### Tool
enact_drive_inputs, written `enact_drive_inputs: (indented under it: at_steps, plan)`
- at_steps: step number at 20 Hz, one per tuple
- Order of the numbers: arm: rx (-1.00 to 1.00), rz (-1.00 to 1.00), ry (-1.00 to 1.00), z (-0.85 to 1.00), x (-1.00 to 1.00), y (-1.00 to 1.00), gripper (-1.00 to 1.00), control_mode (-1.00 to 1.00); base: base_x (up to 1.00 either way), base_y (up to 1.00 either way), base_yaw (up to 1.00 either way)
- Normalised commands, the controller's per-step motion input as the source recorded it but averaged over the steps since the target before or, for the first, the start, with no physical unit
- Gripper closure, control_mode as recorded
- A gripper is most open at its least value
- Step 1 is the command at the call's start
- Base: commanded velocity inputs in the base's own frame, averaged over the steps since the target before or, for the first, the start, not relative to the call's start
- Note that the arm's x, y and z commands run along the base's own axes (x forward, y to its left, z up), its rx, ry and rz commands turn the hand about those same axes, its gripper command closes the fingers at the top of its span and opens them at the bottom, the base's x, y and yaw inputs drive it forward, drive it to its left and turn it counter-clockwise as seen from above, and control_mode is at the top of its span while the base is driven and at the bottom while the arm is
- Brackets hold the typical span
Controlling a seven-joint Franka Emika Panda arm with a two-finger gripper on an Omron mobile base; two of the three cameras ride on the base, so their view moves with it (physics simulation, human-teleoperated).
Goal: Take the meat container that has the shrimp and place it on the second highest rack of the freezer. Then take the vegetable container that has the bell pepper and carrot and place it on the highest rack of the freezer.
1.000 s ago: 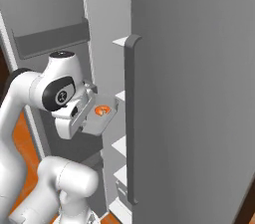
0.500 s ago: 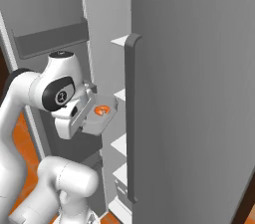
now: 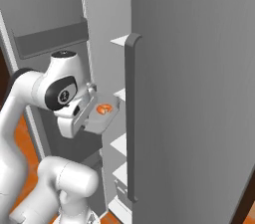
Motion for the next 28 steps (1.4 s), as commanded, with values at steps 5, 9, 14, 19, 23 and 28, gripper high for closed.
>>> enact_drive_inputs:
  at_steps: [5,9,14,19,23,28]
  plan:
    - [0.0,-0.08,-0.02,0.06,0.38,-0.07,1.0,-1.0,0.0,0.0,0.0]
    - [0.0,-0.09,0.0,-0.02,0.48,-0.04,1.0,-1.0,0.0,0.0,0.0]
    - [0.0,-0.08,0.0,-0.07,0.35,-0.05,1.0,-1.0,0.0,0.0,0.0]
    - [0.0,-0.06,-0.01,0.0,0.34,-0.08,1.0,-1.0,0.0,0.0,0.0]
    - [-0.02,0.0,-0.12,-0.17,0.24,-0.14,1.0,-1.0,0.0,0.0,0.0]
    - [-0.08,0.0,-0.24,-0.38,0.01,-0.05,1.0,-1.0,0.0,0.0,0.0]
